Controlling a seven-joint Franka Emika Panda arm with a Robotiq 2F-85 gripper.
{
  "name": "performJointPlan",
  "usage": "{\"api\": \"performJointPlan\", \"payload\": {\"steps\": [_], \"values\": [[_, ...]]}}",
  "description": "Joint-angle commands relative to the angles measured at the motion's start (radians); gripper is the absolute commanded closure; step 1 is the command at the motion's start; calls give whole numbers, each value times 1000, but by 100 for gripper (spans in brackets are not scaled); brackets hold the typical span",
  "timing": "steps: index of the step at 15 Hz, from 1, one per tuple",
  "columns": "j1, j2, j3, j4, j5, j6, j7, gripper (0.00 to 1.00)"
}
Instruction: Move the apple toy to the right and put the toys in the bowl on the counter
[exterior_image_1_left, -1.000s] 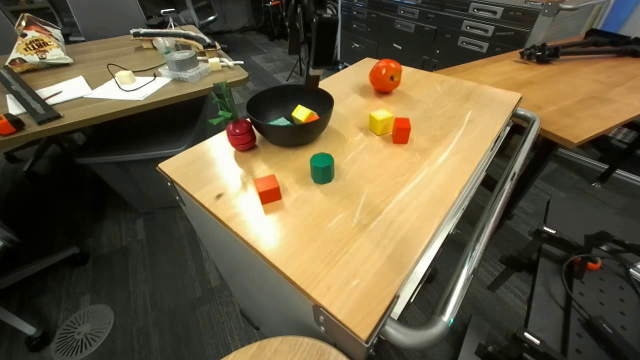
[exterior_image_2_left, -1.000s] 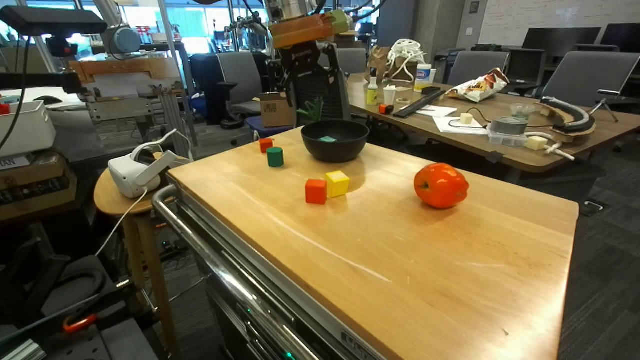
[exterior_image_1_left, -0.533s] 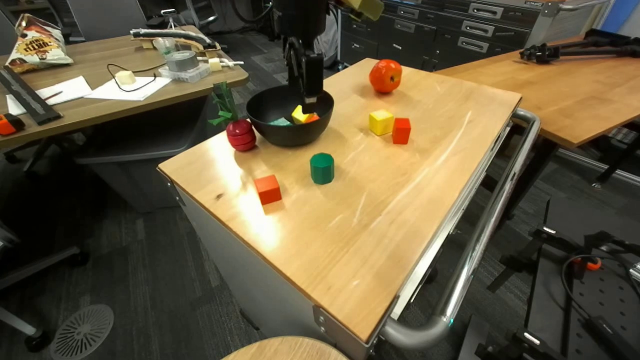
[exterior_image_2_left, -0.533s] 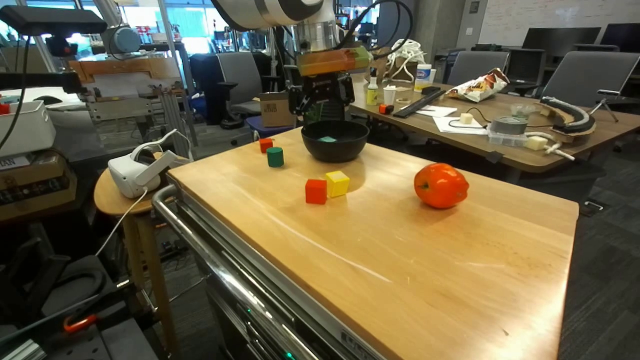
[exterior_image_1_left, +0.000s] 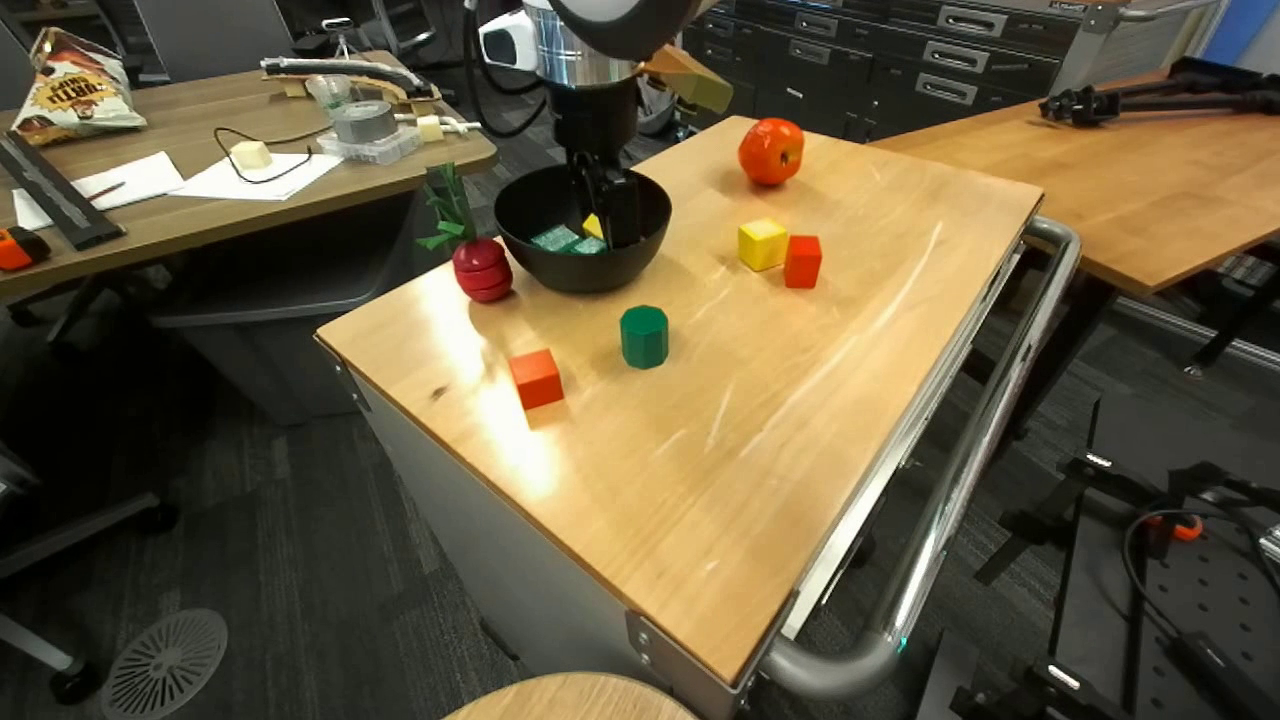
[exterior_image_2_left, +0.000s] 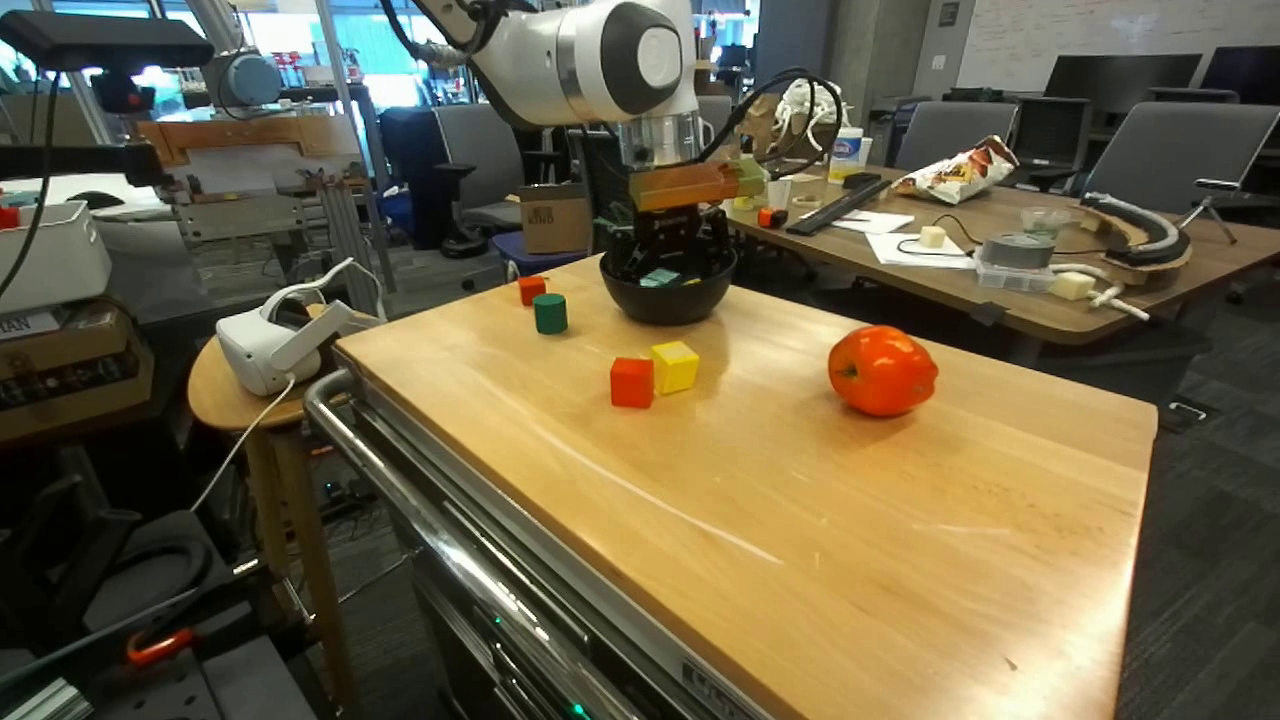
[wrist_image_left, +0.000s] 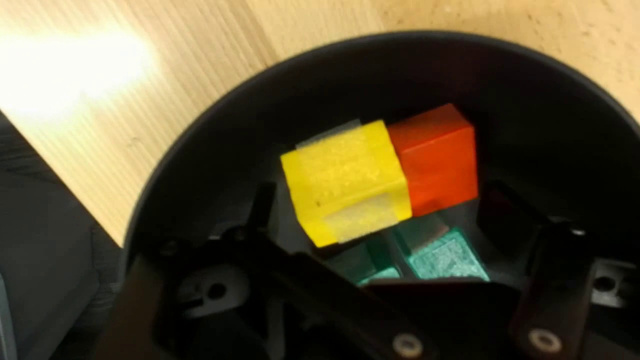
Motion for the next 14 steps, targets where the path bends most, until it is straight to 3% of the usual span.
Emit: {"api": "performJointPlan", "payload": {"steps": [1,3,4,5,8,14], "values": [[9,55,-1,62,-44,-21,5,0],[10,66,0,69,-54,-23,3,1],[11,67,1,73,-59,-24,4,26],[12,66,1,72,-64,-23,3,26],[15,52,4,72,-72,-17,0,44],[4,-40,28,23,-57,-10,-23,47]]}}
